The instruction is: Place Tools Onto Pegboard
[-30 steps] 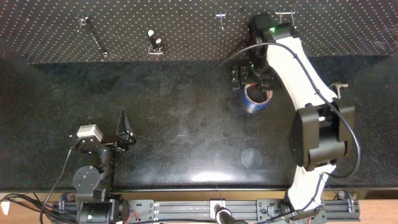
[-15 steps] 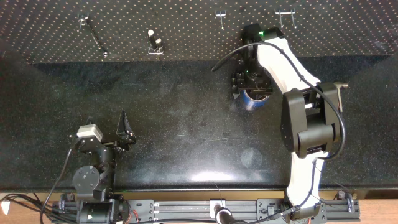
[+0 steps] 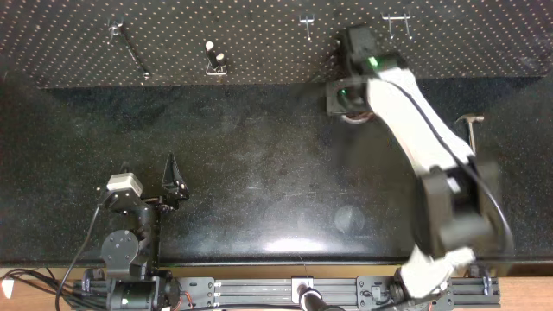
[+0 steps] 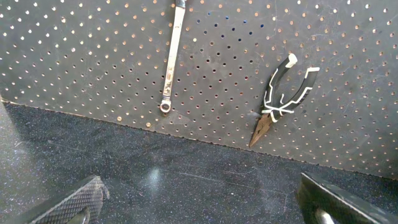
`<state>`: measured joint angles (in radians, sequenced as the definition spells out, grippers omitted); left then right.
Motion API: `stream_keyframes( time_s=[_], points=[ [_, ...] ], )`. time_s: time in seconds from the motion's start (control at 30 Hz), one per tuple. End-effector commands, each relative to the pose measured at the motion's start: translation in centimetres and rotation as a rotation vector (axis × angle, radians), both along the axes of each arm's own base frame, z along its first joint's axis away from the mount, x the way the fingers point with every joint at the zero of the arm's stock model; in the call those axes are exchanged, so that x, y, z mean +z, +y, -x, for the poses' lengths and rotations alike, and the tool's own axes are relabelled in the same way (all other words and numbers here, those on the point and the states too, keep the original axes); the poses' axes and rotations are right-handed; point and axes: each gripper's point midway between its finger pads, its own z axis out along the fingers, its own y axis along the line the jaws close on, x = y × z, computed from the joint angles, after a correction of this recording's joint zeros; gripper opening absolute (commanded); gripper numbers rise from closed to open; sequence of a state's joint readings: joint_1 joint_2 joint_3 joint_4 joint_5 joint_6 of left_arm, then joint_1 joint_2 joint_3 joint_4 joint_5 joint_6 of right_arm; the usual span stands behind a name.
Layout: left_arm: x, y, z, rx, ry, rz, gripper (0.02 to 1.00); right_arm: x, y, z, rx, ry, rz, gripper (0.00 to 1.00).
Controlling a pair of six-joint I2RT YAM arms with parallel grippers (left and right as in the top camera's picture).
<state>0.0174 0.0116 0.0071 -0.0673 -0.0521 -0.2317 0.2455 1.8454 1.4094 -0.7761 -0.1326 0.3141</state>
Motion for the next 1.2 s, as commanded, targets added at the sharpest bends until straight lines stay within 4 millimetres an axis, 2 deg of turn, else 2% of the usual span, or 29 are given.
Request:
stream_keyframes(
  time_s=[0.03, 0.07, 0.13, 0.17, 0.2, 0.23, 0.3, 0.37, 0.57, 0.63, 0.7, 0.8, 0.9, 1.03, 1.2],
  points=[
    [0.0, 0.4, 0.1, 0.019, -0.001, -0.006, 0.996, 5.5, -0.4, 3.9, -0.089, -0.414, -0.108, 0.077],
    [0.0, 0.4, 0.1, 0.019, -0.001, -0.006, 0.996, 7.1, -1.0, 5.3, -0.127, -0.488, -0.106, 0.077],
    [0.0, 0.4, 0.1, 0.019, -0.001, -0.006, 0.993, 10.2, -0.4, 6.6, -0.108, -0.575, -0.128, 0.077],
    [0.0, 0.4, 0.1, 0.019, -0.001, -0.006, 0.996, 13.0, 1.0, 7.4, -0.069, -0.642, -0.173, 0.08],
    [0.0, 0.4, 0.1, 0.019, -0.001, -0.006, 0.993, 14.7, 2.3, 7.8, -0.034, -0.674, -0.203, 0.075],
    [0.0, 0.4, 0.1, 0.019, -0.001, -0.006, 0.993, 15.6, 3.2, 7.9, -0.012, -0.689, -0.22, 0.075],
    [0.0, 0.4, 0.1, 0.019, -0.001, -0.006, 0.996, 18.8, 6.5, 8.2, 0.07, -0.735, -0.269, 0.075],
    [0.0, 0.4, 0.1, 0.019, -0.001, -0.006, 0.996, 20.6, 8.0, 7.9, 0.096, -0.755, -0.294, 0.075],
    [0.0, 0.4, 0.1, 0.019, -0.001, -0.006, 0.993, 22.1, 11.2, 5.8, 0.08, -0.75, -0.361, 0.075],
    [0.0, 0.4, 0.1, 0.019, -0.001, -0.006, 0.993, 22.3, 12.7, 3.1, 0.025, -0.727, -0.402, 0.075],
    [0.0, 0.4, 0.1, 0.019, -0.001, -0.006, 0.993, 21.7, 13.2, 1.2, -0.031, -0.69, -0.425, 0.075],
    [0.0, 0.4, 0.1, 0.019, -0.001, -0.006, 0.996, 20.9, 12.6, -0.5, -0.091, -0.665, -0.427, 0.075],
    [0.0, 0.4, 0.1, 0.019, -0.001, -0.006, 0.996, 20.7, 11.6, -1.3, -0.138, -0.676, -0.405, 0.075],
    [0.0, 0.4, 0.1, 0.019, -0.001, -0.006, 0.996, 21.4, 11.9, -2.5, -0.145, -0.69, -0.409, 0.075],
    [0.0, 0.4, 0.1, 0.019, -0.001, -0.006, 0.996, 21.0, 11.7, -3.9, -0.163, -0.689, -0.398, 0.077]
  ],
)
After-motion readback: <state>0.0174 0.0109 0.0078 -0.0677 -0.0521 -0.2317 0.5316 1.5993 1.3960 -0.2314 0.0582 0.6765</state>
